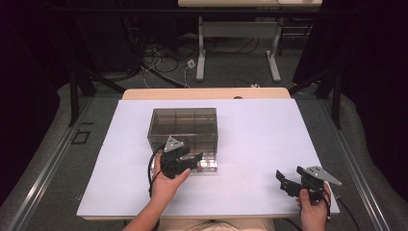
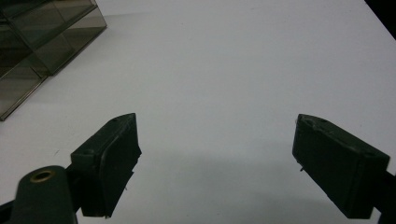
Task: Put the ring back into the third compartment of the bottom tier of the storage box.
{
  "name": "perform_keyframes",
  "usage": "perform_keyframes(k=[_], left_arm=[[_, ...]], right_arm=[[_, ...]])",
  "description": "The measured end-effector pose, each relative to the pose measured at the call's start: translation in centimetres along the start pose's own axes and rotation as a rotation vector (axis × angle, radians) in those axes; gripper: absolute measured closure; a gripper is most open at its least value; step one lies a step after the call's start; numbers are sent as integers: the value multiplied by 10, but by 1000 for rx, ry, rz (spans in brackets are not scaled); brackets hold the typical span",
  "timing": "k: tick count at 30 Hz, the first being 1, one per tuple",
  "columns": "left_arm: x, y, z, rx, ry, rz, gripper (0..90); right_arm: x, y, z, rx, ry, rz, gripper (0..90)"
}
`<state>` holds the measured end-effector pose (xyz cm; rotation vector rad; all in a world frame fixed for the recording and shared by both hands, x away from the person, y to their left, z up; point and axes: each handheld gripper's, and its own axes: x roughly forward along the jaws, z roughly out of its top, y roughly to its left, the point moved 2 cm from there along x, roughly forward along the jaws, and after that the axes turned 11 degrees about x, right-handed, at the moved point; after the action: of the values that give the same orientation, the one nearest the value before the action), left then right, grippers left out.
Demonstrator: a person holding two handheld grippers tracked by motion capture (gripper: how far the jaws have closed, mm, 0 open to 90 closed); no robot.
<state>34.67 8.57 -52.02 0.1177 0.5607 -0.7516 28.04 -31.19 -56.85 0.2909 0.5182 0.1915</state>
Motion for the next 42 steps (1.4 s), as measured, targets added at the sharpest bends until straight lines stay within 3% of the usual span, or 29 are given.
perform_keyframes(k=[20, 24, 30, 35, 42], left_arm=[[-29, -3, 12, 5, -37, 16, 245], [-38, -2, 13, 22, -37, 47, 167], [-53, 3, 12, 46, -33, 88, 148], [-67, 7, 9, 30, -43, 111, 139], [-82, 13, 5, 9, -55, 150, 60]], right_arm=[[-1, 1, 1, 5, -5, 4, 139], [-1, 2, 0, 3, -5, 1, 140], [-1, 1, 1, 3, -6, 3, 140], [-1, 2, 1, 0, -7, -1, 139], [-3, 1, 1, 0, -11, -4, 140]])
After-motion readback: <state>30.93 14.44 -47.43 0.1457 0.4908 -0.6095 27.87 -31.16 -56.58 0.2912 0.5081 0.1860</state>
